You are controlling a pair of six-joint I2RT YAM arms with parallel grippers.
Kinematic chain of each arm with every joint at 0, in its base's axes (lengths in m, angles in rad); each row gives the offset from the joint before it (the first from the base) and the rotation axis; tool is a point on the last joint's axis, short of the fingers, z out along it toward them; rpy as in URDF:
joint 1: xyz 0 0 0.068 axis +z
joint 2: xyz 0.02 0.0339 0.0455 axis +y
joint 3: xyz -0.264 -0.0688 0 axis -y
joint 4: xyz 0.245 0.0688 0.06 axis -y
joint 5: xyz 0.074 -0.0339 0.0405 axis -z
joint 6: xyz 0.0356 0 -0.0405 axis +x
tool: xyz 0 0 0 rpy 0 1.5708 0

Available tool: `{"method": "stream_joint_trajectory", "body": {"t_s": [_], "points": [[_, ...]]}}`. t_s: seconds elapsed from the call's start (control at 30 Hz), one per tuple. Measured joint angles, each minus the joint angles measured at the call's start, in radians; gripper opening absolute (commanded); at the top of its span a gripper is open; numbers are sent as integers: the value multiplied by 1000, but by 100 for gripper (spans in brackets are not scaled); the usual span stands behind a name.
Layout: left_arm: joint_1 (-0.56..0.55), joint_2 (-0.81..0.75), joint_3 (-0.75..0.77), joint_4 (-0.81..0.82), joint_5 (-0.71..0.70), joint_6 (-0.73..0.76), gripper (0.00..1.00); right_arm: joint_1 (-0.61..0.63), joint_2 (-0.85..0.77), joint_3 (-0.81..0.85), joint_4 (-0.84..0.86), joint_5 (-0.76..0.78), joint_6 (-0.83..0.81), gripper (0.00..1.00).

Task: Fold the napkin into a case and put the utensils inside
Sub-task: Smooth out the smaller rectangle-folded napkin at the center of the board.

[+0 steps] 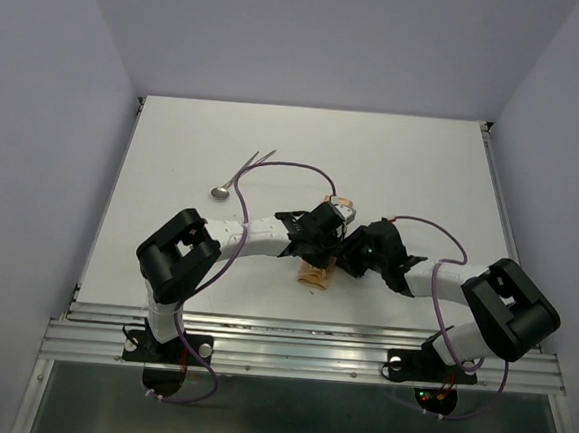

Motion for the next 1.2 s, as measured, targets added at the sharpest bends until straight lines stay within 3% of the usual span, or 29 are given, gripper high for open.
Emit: {"method": "stream_joint_trajectory", "body": {"t_s": [0.73, 0.97, 1.2], "points": [[8, -1, -26, 50, 3, -89, 0, 0, -9, 5, -24, 48, 42, 55], [5, -1, -26, 106, 18, -109, 0, 0, -57, 0, -97, 110, 36, 51], [8, -1, -27, 103, 18, -116, 0, -2, -2, 4, -20, 82, 22, 42]]}}
